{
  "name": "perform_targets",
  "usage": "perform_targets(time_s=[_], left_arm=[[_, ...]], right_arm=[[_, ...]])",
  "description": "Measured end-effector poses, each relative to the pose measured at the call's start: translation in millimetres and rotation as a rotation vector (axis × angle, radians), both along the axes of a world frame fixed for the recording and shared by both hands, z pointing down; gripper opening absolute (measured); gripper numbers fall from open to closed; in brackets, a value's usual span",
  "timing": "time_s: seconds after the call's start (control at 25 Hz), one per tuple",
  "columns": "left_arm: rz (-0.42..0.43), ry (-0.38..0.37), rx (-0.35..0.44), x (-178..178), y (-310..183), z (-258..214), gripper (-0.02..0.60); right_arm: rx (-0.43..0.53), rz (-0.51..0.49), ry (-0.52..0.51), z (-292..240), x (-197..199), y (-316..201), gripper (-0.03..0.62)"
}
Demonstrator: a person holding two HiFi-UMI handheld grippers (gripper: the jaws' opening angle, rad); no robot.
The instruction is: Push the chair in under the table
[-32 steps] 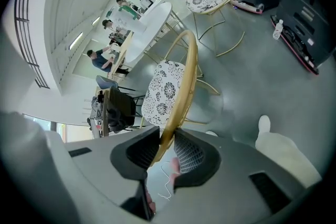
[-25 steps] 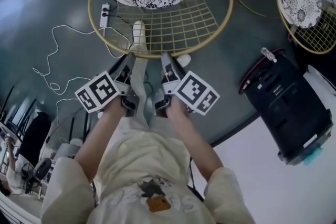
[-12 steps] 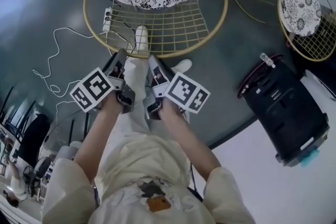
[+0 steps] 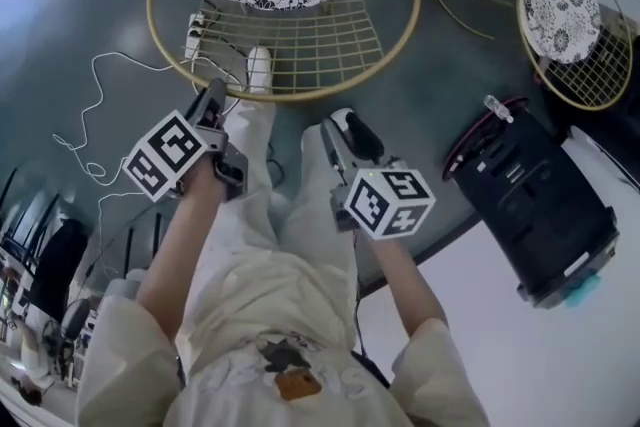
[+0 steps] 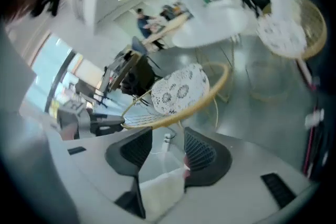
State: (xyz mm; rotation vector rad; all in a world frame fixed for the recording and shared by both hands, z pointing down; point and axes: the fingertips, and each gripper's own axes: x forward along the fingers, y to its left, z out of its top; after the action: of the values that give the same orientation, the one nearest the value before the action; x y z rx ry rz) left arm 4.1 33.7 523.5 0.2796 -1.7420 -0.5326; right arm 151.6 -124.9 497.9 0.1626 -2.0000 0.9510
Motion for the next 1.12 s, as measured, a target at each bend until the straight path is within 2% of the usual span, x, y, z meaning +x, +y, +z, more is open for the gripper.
perform_targets(time_s=[0.08, 0.16, 0.24, 0.28, 0.36, 0.48, 0.72, 0.88, 1.0, 1.12], left_arm=[[-0.021, -0.003, 0.003, 6.7, 0.5, 0.8, 0.118], [-0.092, 0.010, 0.008, 27.9, -4.2, -4.0, 0.118], [-0.152, 0.028, 0.016, 48.3, -7.8, -8.6, 0.118], [-0.165, 0.036, 0.020, 53.9, -8.1, -9.5, 0.120], [-0.168, 0.049, 0.023, 57.6, -8.2, -9.4, 0.121], [-0.160, 0.054, 0.024, 56.4, -8.1, -10.6, 0.121], [-0.152, 0.056, 0.030, 57.1, -7.5, -11.0, 0.121], [-0.142, 0.047, 0.024, 54.0, -5.3, -10.0, 0.123], [-0.134, 0.032, 0.009, 46.7, -2.7, -9.1, 0.123], [-0.120, 0.018, -0.010, 35.9, 3.3, -6.6, 0.123]], right_arm=[[0.302, -0.330, -0.107, -17.1, -14.1, -19.5, 0.192], [0.481, -0.721, -0.190, -30.2, -25.6, -28.7, 0.201], [0.571, -1.093, -0.238, -27.3, -25.0, -26.2, 0.204], [0.602, -1.248, -0.242, -20.3, -22.0, -23.1, 0.204], [0.638, -1.461, -0.234, -5.3, -16.9, -18.9, 0.204], [0.656, -1.586, -0.232, 2.1, -17.9, -17.8, 0.204], [0.652, -1.683, -0.215, 13.3, -14.1, -20.1, 0.198], [0.704, -1.763, -0.242, 20.5, -13.6, -16.8, 0.084], [0.758, -1.798, -0.269, 20.6, -16.0, -12.2, 0.066], [0.730, -1.782, -0.275, 23.3, -17.3, -2.5, 0.064]])
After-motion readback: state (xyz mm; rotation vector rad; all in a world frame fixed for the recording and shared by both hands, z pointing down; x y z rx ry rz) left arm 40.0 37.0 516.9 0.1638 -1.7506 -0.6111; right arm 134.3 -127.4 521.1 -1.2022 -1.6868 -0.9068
